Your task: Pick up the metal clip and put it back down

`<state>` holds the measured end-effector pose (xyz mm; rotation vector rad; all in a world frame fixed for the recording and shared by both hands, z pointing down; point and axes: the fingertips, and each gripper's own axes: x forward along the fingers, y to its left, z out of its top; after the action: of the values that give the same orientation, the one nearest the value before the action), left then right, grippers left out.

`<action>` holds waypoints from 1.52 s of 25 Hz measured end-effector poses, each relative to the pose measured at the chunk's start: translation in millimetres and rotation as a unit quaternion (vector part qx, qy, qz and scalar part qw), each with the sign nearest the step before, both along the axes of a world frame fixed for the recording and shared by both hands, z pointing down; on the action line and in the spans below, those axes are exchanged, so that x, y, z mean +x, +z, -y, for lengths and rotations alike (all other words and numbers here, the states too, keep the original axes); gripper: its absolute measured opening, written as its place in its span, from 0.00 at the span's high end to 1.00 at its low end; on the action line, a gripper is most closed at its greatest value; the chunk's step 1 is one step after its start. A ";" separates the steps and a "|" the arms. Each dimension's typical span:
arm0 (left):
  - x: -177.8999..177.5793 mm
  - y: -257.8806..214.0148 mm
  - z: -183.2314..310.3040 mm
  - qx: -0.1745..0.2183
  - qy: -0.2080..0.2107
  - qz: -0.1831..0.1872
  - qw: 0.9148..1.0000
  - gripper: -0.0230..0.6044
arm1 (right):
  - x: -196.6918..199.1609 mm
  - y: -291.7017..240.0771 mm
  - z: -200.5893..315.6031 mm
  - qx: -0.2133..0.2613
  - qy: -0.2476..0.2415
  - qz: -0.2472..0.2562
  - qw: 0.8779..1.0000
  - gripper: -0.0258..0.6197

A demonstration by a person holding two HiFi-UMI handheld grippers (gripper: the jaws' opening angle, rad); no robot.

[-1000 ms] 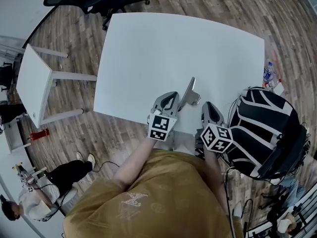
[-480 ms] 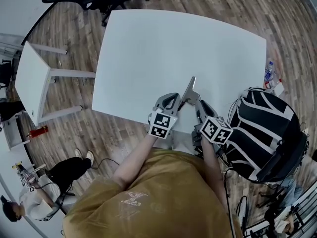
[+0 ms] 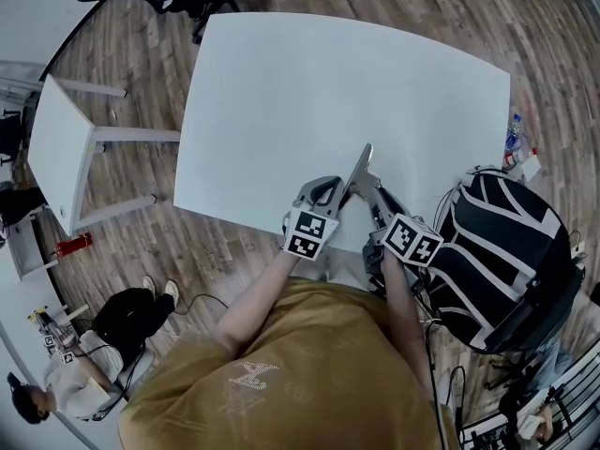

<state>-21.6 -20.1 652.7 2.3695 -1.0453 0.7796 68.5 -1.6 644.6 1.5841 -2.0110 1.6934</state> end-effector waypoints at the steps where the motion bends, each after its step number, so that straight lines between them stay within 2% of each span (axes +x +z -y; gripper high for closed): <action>1: -0.1 1.2 0.1 -0.001 0.001 0.001 1.000 0.96 | -0.9 0.9 1.3 -0.002 0.002 0.005 1.000 0.85; 10: 1.0 9.0 0.8 -0.013 0.006 -0.001 1.000 0.96 | -14.0 10.9 5.1 -0.033 0.000 0.052 0.998 0.85; 18: 2.0 9.0 3.9 -0.007 0.014 0.000 1.000 0.96 | -20.5 16.4 9.8 -0.049 -0.001 0.084 0.995 0.85; 25: 7.2 14.3 -0.5 -0.002 0.038 0.015 0.999 0.96 | -23.3 20.2 13.4 -0.064 -0.005 0.109 0.992 0.85; 32: 15.5 16.7 -9.1 0.004 0.080 0.039 0.996 0.96 | -31.3 22.1 14.5 -0.080 -0.028 0.121 0.989 0.85; 38: 13.7 15.5 -5.9 -0.001 0.070 0.031 0.997 0.96 | -32.2 22.4 18.1 -0.086 -0.024 0.136 0.987 0.85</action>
<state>-7.9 -14.2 668.2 2.4513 -0.9104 0.9097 36.3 -19.7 667.0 1.3007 -1.9284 2.0990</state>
